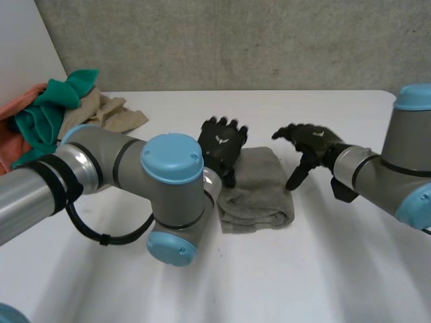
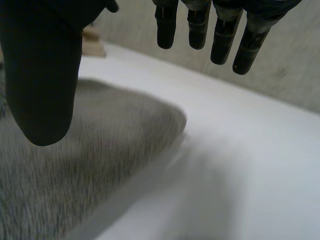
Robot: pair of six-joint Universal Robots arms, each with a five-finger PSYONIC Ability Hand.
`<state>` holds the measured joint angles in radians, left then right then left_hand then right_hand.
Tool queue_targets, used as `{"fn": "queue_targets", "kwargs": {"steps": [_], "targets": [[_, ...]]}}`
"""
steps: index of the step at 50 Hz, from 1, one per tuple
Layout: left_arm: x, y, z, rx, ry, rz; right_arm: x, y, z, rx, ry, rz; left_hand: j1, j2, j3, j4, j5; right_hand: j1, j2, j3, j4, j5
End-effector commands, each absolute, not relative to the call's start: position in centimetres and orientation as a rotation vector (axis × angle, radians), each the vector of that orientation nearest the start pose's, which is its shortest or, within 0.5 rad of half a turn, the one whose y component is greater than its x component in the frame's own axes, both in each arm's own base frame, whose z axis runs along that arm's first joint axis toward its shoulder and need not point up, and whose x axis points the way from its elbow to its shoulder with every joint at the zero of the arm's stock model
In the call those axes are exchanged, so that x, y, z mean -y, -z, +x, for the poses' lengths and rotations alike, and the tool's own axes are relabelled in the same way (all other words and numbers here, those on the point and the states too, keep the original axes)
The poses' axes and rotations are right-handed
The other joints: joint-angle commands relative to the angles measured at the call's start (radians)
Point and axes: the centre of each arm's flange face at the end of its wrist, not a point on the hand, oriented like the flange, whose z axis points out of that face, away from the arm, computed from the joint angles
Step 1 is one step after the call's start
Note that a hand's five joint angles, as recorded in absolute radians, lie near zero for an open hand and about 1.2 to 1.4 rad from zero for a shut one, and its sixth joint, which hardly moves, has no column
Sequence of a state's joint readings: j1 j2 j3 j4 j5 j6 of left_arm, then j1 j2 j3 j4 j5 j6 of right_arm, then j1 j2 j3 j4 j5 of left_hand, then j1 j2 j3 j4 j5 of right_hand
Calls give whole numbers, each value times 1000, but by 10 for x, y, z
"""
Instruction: Fold the laundry.
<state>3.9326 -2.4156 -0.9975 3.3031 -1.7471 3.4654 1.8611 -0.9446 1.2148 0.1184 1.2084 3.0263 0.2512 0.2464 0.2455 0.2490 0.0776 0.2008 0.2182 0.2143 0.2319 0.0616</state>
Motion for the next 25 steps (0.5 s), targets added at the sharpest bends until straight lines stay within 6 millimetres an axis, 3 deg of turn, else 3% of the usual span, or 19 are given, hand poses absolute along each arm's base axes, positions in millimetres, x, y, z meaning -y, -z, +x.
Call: {"fn": "queue_targets", "kwargs": {"steps": [1, 9, 14, 18, 20, 25], "targets": [[247, -136, -394, -2283, 1954, 1136, 342, -145, 276, -2250, 1393, -785, 33, 38, 38, 35, 32, -26, -44, -40, -57, -62], [236, -123, -389, -2321, 1868, 1221, 339, -127, 282, -2291, 1411, -1005, 12, 17, 18, 14, 11, -26, -44, -40, -57, -62], [236, -128, -391, -2322, 1889, 1236, 336, -135, 286, -2296, 1468, -1053, 6, 11, 12, 9, 5, -26, -44, -40, -57, -62], [238, -143, -391, -2303, 1938, 1215, 331, -161, 287, -2249, 1540, -1044, 1, 5, 6, 3, 0, -26, -44, -40, -57, -62], [239, -160, -389, -2285, 1987, 1191, 328, -177, 284, -2228, 1592, -1019, -8, -4, -3, -6, -9, -26, -44, -40, -57, -62], [240, -194, -384, -2253, 2082, 1181, 316, -192, 278, -2174, 1673, -899, -8, -4, -3, -6, -9, -26, -44, -40, -57, -62]]}}
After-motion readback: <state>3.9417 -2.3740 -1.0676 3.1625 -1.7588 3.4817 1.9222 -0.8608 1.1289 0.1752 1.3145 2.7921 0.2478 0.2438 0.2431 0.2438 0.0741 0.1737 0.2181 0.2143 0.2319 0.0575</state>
